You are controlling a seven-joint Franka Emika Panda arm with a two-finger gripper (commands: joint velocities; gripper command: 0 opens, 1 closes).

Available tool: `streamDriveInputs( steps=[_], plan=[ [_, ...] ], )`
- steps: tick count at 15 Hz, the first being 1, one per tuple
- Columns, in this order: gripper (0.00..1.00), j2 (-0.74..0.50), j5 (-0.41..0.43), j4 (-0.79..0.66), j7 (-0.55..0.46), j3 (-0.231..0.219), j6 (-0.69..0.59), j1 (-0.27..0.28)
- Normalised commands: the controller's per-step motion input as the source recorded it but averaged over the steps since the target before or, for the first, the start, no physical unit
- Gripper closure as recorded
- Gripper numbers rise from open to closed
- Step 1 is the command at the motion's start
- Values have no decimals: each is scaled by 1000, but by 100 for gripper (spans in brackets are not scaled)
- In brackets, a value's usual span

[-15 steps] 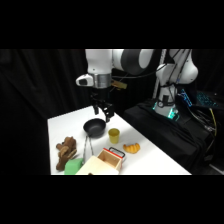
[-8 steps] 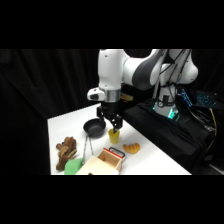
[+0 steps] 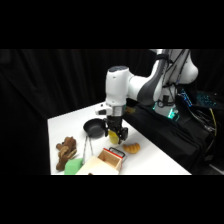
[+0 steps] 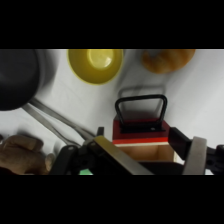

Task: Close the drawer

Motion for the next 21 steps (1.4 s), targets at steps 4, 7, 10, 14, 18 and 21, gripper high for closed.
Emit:
streamDriveInputs(
  steps=[4,7,10,14,18,21],
  plan=[
    [0,162,134,-26,-305,129,305,-118],
    [0,230,33,34,-253,103,335,-138],
    [0,229,-33,99,-196,104,276,-157],
    [0,180,-99,172,-120,88,141,-122],
    [0,183,-163,362,-2,11,-60,38],
    [0,236,-182,543,90,-55,-229,179]
  ],
)
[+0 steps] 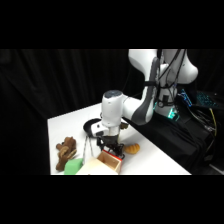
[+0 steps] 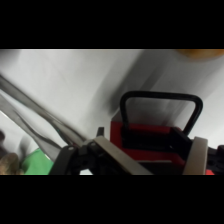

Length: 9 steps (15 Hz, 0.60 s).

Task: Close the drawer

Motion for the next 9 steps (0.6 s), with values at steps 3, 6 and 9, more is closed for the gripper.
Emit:
streamDriveInputs(
  steps=[3,6,9],
  plan=[
    [0,260,-169,600,104,-66,-260,199],
    [0,289,-152,640,96,-64,-286,170],
    [0,248,-114,601,85,-47,-285,131]
  ],
)
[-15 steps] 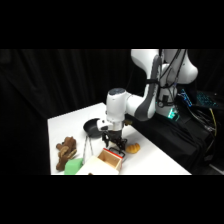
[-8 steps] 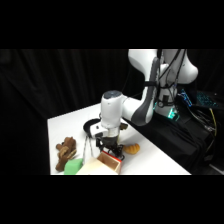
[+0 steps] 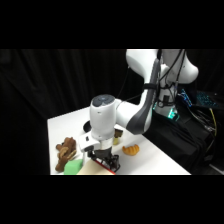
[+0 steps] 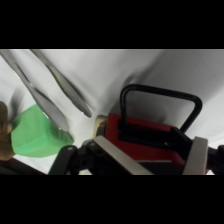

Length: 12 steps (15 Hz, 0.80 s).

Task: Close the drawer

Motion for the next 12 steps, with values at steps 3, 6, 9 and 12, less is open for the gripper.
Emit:
streamDriveInputs(
  steps=[3,6,9,12],
  plan=[
    [0,51,-151,389,184,-128,-382,147],
    [0,-232,-215,74,298,-197,-423,155],
    [0,-371,-215,-54,266,-148,-410,119],
    [0,-424,-102,-20,245,-67,-519,62]
  ],
)
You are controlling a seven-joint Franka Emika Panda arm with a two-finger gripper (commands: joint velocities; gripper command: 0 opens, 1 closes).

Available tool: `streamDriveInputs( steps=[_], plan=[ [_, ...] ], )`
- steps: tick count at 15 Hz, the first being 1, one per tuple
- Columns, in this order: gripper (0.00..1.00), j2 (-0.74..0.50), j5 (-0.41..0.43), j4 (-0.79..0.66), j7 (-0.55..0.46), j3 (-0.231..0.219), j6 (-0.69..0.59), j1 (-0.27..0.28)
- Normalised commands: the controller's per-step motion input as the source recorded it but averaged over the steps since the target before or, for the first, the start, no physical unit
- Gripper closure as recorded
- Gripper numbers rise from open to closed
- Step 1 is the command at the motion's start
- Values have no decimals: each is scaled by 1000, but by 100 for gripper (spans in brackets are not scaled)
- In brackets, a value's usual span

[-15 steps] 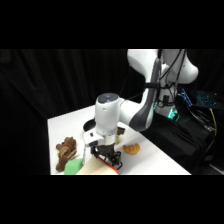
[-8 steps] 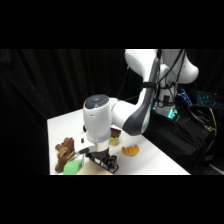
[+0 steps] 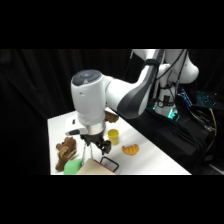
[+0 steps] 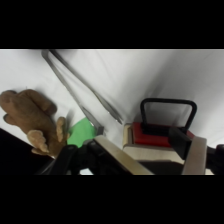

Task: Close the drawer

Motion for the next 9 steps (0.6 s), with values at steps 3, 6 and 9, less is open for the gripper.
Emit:
streamDriveInputs(
  steps=[3,6,9],
  plan=[
    [0,-451,38,-16,166,23,-498,-10],
    [0,-421,64,-16,191,45,-394,-25],
    [0,-303,36,22,332,38,-343,4]
  ],
)
